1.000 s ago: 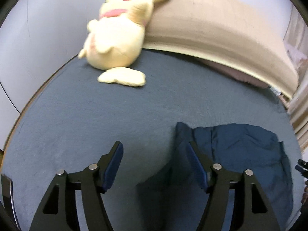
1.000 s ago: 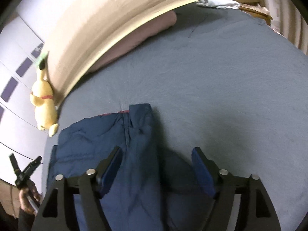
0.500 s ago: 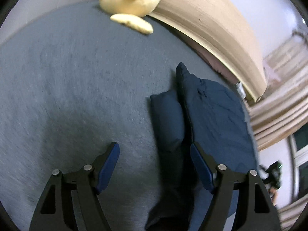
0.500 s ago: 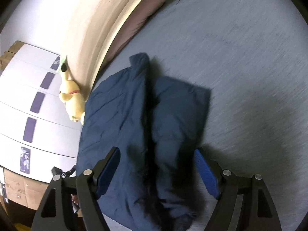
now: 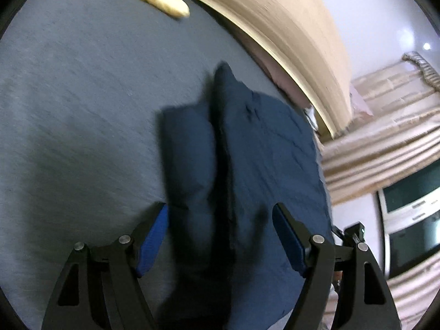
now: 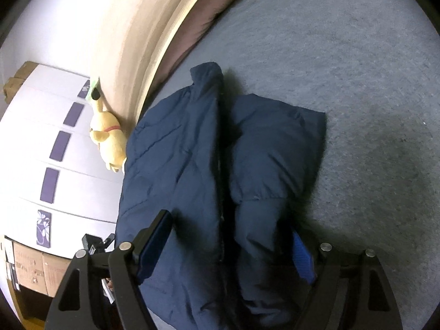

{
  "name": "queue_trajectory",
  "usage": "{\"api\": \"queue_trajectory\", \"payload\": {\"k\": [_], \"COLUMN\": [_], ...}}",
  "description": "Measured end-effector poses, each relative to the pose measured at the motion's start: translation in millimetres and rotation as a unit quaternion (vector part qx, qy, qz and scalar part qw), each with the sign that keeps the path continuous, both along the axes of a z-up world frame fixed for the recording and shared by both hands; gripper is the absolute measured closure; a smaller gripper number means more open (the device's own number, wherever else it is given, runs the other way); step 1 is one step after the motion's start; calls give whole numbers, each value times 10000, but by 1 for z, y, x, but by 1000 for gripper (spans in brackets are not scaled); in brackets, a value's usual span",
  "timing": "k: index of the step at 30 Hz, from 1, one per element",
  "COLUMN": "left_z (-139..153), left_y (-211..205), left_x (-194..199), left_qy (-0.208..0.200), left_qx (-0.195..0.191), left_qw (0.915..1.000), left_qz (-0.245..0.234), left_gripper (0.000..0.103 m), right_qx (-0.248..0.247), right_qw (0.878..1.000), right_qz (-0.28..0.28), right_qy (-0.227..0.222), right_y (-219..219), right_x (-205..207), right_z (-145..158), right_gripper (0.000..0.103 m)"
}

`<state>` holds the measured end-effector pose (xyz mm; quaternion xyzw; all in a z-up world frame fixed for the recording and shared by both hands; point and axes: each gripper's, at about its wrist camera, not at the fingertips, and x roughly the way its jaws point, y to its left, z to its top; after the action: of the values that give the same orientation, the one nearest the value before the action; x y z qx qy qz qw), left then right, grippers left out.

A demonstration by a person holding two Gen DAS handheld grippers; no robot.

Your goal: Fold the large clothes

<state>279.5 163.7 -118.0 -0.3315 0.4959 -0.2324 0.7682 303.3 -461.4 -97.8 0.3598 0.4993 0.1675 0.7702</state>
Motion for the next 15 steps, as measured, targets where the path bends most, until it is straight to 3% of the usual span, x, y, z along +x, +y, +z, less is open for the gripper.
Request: {"api": "queue_trajectory", "payload": {"k": [8,10,12,13,15], "left_z": [-5,-4,0,2,13], "left_y": [-17,-22,-30,-32,-40], "left_x": [15,13,13,13,13], "left_qy": [109,94,-3,-34,-169], "left_qx": [143,437,669,766,1063], "left_qw": [9993,9982,9963,9955,9924], "left_qz": [-338,-405,-538,-555,-595], "left_gripper": [26,37,52,56,74], "right_qx": [-69,-312,-606,-695,-1077], "right_qw": [9999,9993,9973,9965,9924], "right_qz": [132,220,402,468,585], "right_qy": [-15,8,34,33,-75], "right_y": [6,13,22,26,36], "right_x": [7,10,13,14,14], "right_z": [-3,-1,3,5,18], "right_gripper": [21,25,50,56,75]}}
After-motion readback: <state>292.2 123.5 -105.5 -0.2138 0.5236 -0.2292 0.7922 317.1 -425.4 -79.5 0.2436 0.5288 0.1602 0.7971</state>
